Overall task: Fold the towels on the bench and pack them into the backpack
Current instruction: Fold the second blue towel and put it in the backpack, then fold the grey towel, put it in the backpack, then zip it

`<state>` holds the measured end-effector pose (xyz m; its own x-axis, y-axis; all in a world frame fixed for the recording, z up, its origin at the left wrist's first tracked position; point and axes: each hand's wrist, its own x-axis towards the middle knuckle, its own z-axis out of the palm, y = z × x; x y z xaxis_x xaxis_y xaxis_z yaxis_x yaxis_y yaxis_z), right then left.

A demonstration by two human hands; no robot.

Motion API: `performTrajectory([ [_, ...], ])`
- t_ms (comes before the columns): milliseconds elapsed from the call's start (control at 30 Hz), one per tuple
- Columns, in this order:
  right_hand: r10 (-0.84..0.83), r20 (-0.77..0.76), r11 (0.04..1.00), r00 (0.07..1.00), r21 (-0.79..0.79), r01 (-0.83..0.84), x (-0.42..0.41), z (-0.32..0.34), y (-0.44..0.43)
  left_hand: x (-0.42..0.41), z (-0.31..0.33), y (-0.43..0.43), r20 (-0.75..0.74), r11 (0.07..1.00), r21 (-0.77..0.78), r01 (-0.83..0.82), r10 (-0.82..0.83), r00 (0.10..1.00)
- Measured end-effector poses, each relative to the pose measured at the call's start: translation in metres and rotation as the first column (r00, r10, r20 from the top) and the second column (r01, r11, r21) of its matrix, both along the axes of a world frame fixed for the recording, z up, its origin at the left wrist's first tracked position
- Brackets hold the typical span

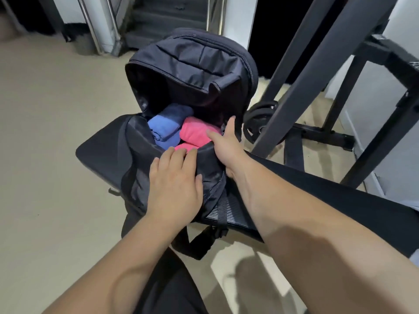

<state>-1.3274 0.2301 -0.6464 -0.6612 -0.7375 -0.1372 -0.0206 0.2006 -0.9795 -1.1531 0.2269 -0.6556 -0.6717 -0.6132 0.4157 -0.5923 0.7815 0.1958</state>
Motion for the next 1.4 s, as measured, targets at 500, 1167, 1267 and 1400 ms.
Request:
performTrajectory([
  [500,0.153,-0.099,0.988,0.983,0.019,-0.151,-0.003,-0.015,-0.014,-0.005,0.003,-0.035,0.093,0.992,0.027,-0.122,0.119,0.988],
  [1167,-0.322,-0.617,0.158,0.718,0.713,0.684,-0.178,-0.070,0.394,-0.177,-0.063,0.182,0.485,0.855,0.335,0.396,-0.516,0.706],
  [1267,-0.521,-0.416,0.156,0.745,0.812,0.562,-0.188,-0.080,0.424,-0.179,-0.074,0.197,0.509,0.844,0.370,0.390,-0.535,0.675],
  [1400,-0.100,-0.507,0.338,0.856,0.792,0.509,-0.189,-0.096,0.416,-0.174,-0.085,0.206,0.531,0.854,0.376,0.361,-0.518,0.671],
])
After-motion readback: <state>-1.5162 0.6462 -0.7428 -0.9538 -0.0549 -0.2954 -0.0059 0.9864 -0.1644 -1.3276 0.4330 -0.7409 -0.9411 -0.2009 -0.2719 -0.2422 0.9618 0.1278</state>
